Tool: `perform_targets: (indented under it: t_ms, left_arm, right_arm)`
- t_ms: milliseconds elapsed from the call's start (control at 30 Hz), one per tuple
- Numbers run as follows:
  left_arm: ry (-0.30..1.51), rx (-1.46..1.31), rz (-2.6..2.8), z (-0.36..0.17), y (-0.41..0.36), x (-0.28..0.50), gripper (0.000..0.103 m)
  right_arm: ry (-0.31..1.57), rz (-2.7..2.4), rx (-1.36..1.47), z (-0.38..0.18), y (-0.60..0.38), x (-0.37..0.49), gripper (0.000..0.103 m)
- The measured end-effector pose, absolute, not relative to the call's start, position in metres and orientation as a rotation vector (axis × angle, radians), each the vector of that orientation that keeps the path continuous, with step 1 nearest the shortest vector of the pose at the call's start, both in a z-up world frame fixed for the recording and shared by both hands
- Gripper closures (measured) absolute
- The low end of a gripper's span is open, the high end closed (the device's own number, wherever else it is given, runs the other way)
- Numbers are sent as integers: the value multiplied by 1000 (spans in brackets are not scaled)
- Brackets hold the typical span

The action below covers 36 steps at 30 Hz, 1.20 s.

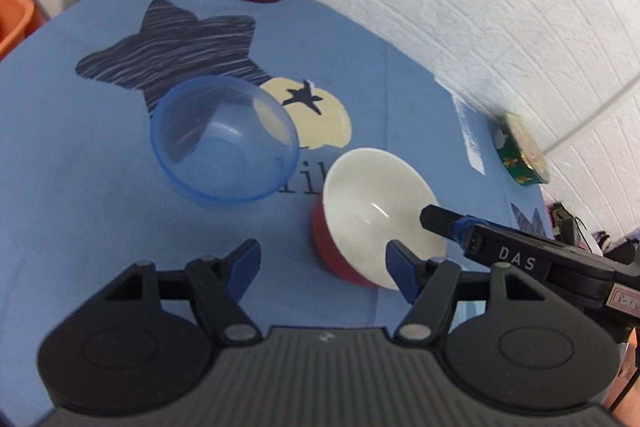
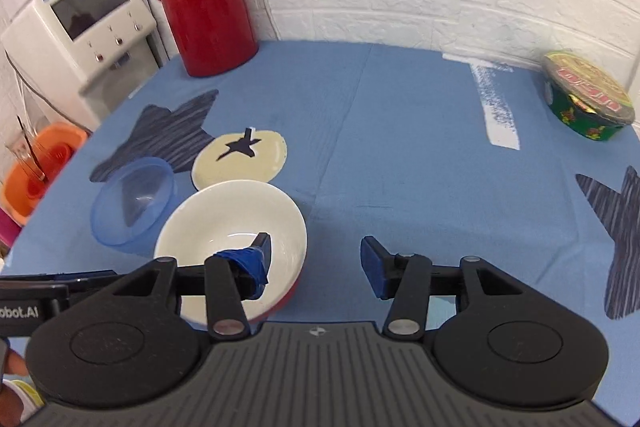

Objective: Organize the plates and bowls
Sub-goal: 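Move both grippers to the red bowl and close on its rim, then carry the red bowl with both grippers and lower it into the steel bowl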

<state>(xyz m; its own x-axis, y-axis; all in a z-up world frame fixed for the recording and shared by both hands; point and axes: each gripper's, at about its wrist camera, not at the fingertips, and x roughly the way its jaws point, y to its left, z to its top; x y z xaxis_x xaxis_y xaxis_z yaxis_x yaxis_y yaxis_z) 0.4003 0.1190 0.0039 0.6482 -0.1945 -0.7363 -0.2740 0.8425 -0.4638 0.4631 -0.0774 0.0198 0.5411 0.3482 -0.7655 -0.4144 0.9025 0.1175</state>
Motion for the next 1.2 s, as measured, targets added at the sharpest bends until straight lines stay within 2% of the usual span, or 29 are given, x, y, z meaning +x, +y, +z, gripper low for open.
perform_targets:
  t_ms: [200, 267, 333, 433, 667, 800, 867, 933, 967, 1000, 1133, 1200]
  left_arm:
    - [904, -578, 103, -11, 117, 420, 37]
    - [916, -583, 109, -17, 116, 424, 49]
    - [925, -581, 126, -22, 116, 426, 53]
    - [925, -554, 114, -20, 115, 428, 57]
    - [944, -520, 80, -20, 109, 435, 68]
    - [937, -518, 68, -22, 107, 436, 70]
    - [948, -525, 49, -23, 108, 439, 76]
    - [964, -545, 20, -25, 109, 443, 80]
    - [964, -546, 19, -26, 109, 445, 83]
    - [962, -540, 17, -25, 108, 445, 85]
    - [974, -534, 0, -24, 109, 442, 96]
    - [983, -537, -13, -22, 110, 434, 96]
  right_arm:
    - [935, 461, -145, 2, -56, 482, 69]
    - [949, 463, -171, -5, -50, 483, 69]
    - [958, 481, -183, -11, -47, 483, 69]
    - [965, 478, -215, -18, -41, 482, 68]
    - [949, 478, -148, -23, -50, 483, 59]
    - [972, 483, -127, -23, -52, 486, 58]
    - [951, 497, -123, -24, -53, 484, 64]
    - [919, 541, -133, -25, -53, 480, 76]
    - [913, 568, -114, -26, -54, 478, 91]
    - [915, 586, -96, -26, -55, 477, 97]
    - [893, 594, -130, -22, -52, 469, 97]
    - [901, 605, -120, -22, -53, 465, 97]
